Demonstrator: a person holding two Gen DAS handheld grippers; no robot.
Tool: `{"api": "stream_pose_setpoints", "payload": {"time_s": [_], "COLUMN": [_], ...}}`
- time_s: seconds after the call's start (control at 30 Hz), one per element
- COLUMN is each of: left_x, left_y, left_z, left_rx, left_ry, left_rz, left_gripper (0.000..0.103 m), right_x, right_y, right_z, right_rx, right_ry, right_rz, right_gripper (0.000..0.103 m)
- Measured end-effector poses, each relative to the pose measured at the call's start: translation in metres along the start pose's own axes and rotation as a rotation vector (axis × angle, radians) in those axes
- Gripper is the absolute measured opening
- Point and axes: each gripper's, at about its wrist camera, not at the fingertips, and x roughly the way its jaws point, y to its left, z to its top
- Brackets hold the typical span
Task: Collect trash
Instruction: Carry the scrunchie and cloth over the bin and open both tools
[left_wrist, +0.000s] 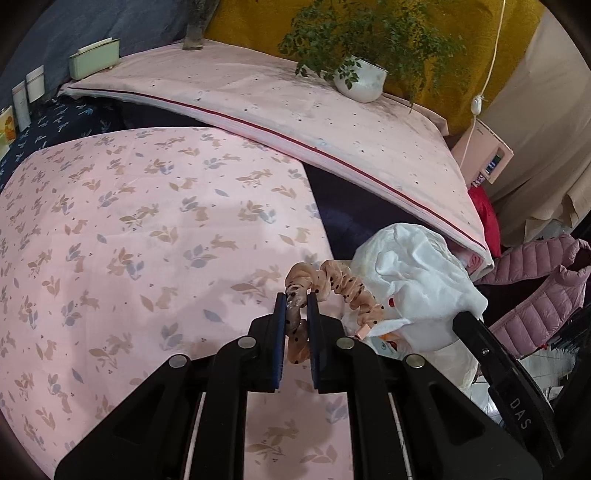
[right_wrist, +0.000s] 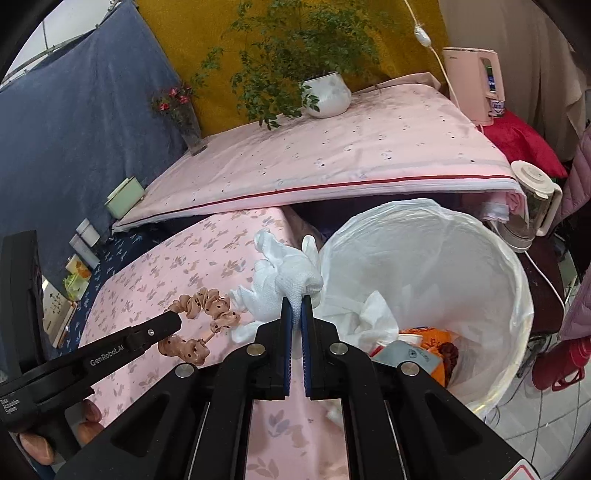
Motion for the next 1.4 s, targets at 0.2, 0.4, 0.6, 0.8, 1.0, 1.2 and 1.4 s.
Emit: {"api": "stream_pose_setpoints", "payload": {"time_s": [0.2, 0.4, 0.6, 0.8, 1.0, 1.2, 1.4], "left_x": [0.003, 0.011, 0.014, 0.013, 0.014, 0.012, 0.006], "left_y": [-0.036, -0.064, -0.092, -0.099, -0.089, -0.077, -0.066], "left_z": [-0.004, -0.005, -0.006, -0.004, -0.004, -0.007, -0.011], "left_rx": [0.051, 0.084, 0.126, 0.107, 0.096, 0.080, 0.069], "left_ry": [0.007, 0.028, 0.036, 0.013, 0.020, 0.020, 0.004], "left_rz": [-0.023, -0.045, -0.085, -0.065, -0.042, -0.014, 0.022], "left_gripper": [0.010, 0.010, 0.011, 0.051, 0.051, 0.051, 0.054], "right_x": [-0.020, -0.035, -0.042, -0.044, -0.044, -0.043, -0.039], "right_y": [-0.028, -0.057, -0.075, -0.080, -0.080, -0.073, -0.065], "right_z": [0.003, 0.006, 0.007, 0.006, 0.007, 0.007, 0.006], "right_rx": [0.011, 0.037, 0.057, 0.068, 0.067, 0.051, 0.032], "right_ry": [-0.041, -0.072, -0.077, -0.080, -0.078, -0.073, -0.063], "right_rz": [-0.073, -0.138, -0.151, -0.155, -0.153, -0.140, -0.123], "right_gripper": [0.005, 0.005, 0.005, 0.005, 0.005, 0.005, 0.005]}}
